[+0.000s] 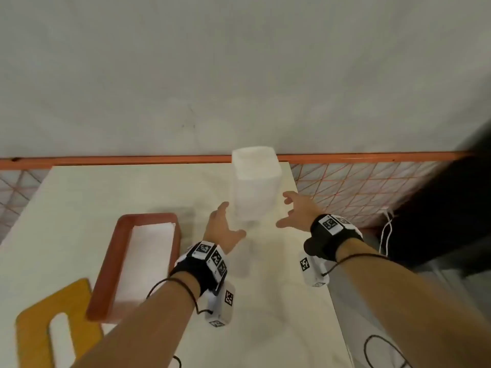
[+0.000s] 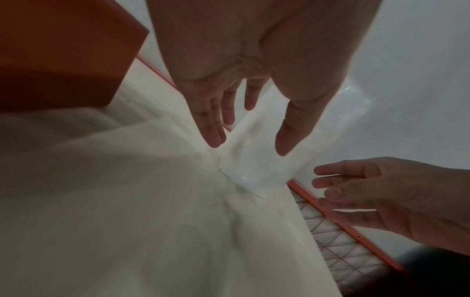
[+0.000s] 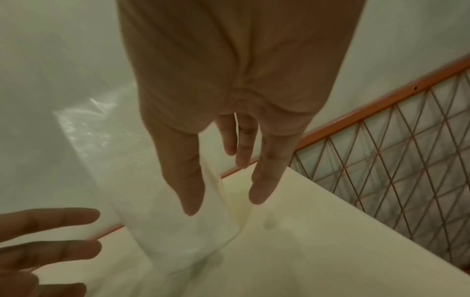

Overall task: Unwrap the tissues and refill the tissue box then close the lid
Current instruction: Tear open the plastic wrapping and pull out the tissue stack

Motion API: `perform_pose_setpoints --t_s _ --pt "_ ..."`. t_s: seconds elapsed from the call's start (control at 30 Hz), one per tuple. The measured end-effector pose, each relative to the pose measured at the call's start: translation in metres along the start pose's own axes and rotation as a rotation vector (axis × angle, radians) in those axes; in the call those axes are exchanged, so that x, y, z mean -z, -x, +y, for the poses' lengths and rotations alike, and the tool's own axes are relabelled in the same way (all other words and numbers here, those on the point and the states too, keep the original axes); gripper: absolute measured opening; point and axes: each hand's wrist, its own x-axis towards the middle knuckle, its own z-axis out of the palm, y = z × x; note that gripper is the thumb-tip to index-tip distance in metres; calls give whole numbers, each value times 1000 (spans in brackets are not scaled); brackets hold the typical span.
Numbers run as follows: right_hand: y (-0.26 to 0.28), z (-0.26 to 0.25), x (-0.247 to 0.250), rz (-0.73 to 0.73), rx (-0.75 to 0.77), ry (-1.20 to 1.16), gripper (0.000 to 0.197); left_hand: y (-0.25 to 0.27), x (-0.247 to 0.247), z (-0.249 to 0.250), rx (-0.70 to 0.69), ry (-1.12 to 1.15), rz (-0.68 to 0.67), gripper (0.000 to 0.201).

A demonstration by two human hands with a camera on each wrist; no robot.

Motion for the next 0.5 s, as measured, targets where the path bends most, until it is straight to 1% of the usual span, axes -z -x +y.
perform_pose_setpoints --t_s 0.07,0.13,0.2,0.3,0.37,0.43,0.5 --pt "-20 2 0 -54 -12 -19 107 -17 -3 1 24 10 12 103" --pt "-37 3 -2 -115 -11 -55 115 -34 -1 -2 52 47 8 114" --pt "-52 4 -4 -145 24 -74 116 -49 -1 -1 51 52 -12 125" --pt "-71 8 -5 -186 101 -90 114 -74 -1 -2 -38 0 -21 141" --pt "-82 9 -8 -201 124 -97 114 -86 0 -2 -52 -24 -38 141" --pt "-91 9 -13 -213 141 -95 112 -91 2 1 -11 -7 -92 138" --pt "-97 11 -16 -229 142 -108 108 -93 2 1 30 -27 -127 125"
